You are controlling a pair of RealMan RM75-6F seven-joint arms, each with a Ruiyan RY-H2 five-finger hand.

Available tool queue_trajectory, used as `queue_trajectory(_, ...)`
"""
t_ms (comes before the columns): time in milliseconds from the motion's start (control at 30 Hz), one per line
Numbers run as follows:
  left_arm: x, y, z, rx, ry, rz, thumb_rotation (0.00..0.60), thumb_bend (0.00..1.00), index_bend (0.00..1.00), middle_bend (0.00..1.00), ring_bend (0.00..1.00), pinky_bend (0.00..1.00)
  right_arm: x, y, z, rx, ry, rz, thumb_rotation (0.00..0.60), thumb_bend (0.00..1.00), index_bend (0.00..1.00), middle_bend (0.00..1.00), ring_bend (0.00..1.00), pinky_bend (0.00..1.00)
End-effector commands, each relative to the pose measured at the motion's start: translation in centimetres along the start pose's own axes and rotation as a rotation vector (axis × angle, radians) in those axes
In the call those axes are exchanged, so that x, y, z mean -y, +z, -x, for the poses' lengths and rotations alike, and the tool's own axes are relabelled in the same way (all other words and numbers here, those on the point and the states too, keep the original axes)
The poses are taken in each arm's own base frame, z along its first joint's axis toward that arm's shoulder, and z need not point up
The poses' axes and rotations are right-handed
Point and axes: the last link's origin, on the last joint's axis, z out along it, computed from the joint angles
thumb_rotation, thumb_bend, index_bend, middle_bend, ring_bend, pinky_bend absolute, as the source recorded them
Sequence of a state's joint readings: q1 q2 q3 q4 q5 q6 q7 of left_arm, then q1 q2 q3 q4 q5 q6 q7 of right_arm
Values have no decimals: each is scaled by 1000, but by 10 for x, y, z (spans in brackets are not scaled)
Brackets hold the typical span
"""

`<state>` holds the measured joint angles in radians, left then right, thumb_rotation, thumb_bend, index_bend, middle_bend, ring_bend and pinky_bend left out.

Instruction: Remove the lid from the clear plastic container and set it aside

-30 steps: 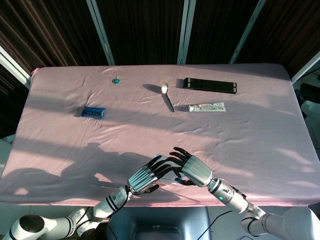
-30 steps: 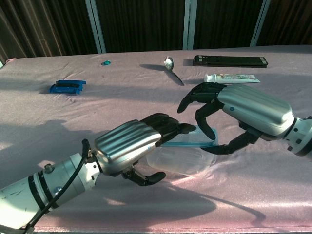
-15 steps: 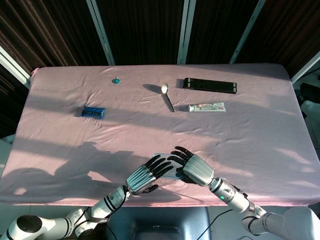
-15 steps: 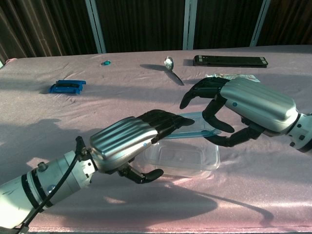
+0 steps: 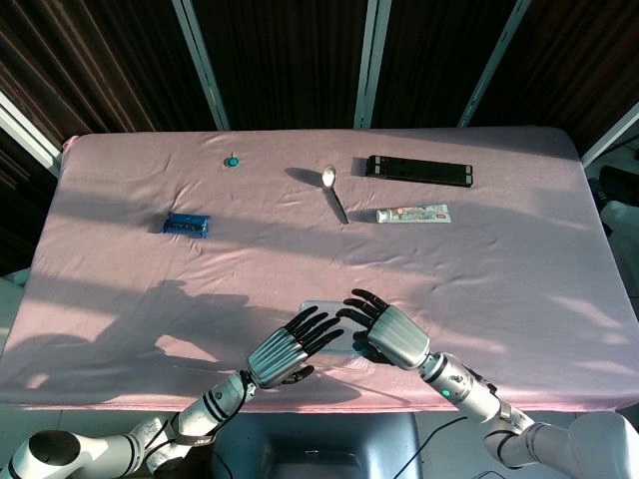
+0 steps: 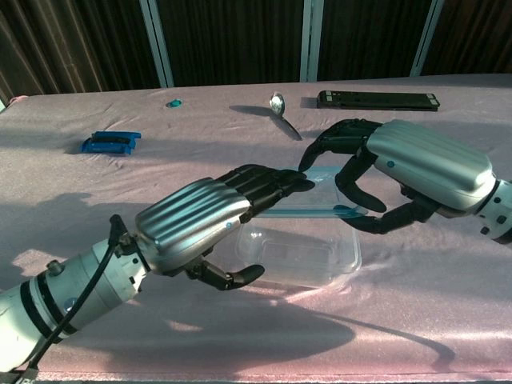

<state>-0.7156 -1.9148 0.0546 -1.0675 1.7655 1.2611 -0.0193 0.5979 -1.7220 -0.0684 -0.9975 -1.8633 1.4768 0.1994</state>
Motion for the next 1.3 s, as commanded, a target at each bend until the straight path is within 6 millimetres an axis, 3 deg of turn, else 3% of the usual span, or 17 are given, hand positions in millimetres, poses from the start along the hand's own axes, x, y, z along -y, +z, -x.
queue_trajectory(33,1,0,-4,-21,7,2,600,317,0,0,0,0,1,-1,0,0,-5,-4,600,814,854,399,255,272)
queue_trajectory(600,16,-10,-29,-109,41,-20,600,318,0,0,0,0,-14,-3,-11,-17,-52,33,600,814,853,399,254,272)
queue_trajectory(967,48,-49,-56,-154,105,-105,600,316,0,0,0,0,-86,-36,-36,10,-179,259,600,813,853,399,254,273)
queue_trajectory(1167,58,-65,-55,-137,100,-156,600,315,0,0,0,0,-112,-42,-23,88,-190,365,600,814,844,399,254,273)
queue_trajectory(1300,63,-70,-52,-120,84,-182,600,315,0,0,0,0,-119,-42,-9,140,-188,397,600,813,821,399,254,273)
